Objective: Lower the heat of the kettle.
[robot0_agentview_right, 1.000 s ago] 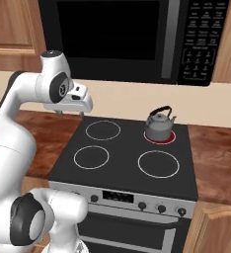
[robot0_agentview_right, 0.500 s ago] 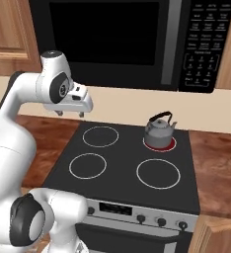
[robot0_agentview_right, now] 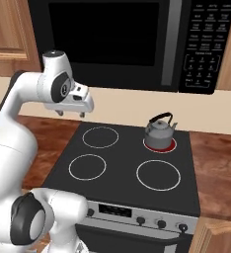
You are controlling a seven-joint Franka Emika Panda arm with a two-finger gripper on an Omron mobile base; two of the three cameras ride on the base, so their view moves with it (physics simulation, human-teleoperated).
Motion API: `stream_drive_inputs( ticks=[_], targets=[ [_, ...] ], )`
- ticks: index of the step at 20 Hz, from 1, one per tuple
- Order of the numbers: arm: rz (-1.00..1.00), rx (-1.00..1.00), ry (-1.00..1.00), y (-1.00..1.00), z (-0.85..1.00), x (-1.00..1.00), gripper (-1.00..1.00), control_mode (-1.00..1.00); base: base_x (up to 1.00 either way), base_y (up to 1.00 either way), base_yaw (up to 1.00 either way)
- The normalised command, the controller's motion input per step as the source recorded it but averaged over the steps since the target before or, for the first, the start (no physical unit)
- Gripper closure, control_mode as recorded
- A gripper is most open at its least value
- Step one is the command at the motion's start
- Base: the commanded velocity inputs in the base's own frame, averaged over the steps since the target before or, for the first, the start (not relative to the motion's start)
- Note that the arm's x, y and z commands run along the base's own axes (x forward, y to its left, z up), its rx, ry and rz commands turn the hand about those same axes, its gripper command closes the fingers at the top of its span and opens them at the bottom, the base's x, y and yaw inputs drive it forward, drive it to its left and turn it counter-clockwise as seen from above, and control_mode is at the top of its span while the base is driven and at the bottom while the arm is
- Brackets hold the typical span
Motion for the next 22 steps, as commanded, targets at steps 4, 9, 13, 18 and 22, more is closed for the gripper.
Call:
stream_drive_inputs(
  ticks=[4, 9, 13, 18, 22],
  targets=[
    [-0.07, 0.10, -0.04, -0.44, -0.30, -0.38, -1.00, -1.00, 0.00, 0.00, 0.00],
    [-0.20, 0.17, -0.05, -0.69, -0.50, -0.67, -1.00, -1.00, 0.00, 0.00, 0.00],
    [-0.27, 0.19, -0.07, -0.67, -0.60, -0.73, -1.00, -1.00, 0.00, 0.00, 0.00],
    [-0.31, 0.22, -0.05, -0.61, -0.69, -0.70, -1.00, -1.00, 0.00, 0.00, 0.00],
    [-0.29, 0.31, -0.04, -0.70, -0.74, -0.69, -1.00, -1.00, 0.00, 0.00, 0.00]
  ],
)
